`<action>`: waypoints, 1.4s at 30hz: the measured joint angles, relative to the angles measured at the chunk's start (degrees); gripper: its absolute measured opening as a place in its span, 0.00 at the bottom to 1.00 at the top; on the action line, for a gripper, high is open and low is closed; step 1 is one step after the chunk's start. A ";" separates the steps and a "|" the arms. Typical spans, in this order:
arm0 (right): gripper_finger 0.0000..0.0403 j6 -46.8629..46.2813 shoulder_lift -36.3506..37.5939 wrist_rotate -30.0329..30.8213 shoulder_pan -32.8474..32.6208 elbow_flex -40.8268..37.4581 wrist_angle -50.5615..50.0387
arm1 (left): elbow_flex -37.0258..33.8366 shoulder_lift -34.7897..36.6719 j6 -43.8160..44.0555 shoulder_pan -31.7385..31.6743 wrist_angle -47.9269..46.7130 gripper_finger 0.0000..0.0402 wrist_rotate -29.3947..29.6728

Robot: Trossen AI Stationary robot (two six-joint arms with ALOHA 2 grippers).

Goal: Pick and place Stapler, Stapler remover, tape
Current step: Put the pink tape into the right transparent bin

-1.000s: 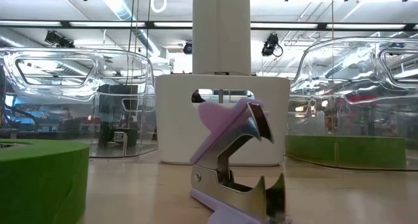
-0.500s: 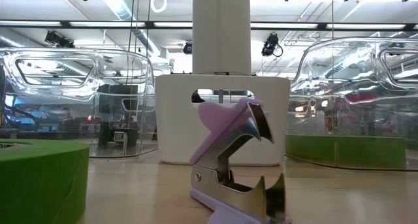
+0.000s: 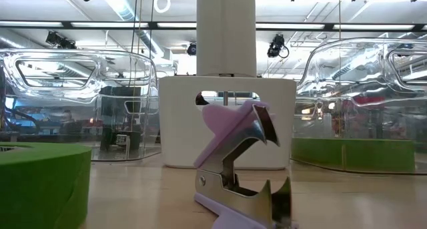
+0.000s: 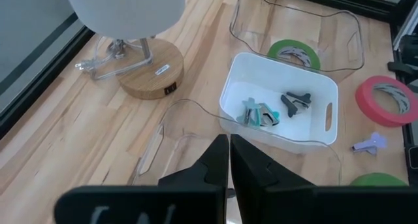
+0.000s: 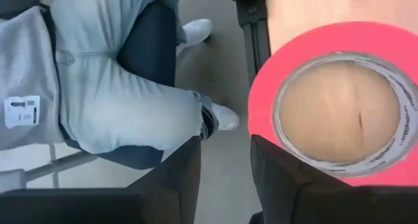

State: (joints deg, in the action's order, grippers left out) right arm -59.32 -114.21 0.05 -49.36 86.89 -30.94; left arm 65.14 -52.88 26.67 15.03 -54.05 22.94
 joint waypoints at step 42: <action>0.33 5.51 -9.16 -4.12 1.09 0.63 1.32 | 0.00 -0.04 1.36 0.02 -1.54 0.05 1.03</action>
State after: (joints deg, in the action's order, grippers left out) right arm -53.81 -123.37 -4.07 -48.27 87.53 -29.62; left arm 65.14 -52.93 28.03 15.05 -55.59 23.97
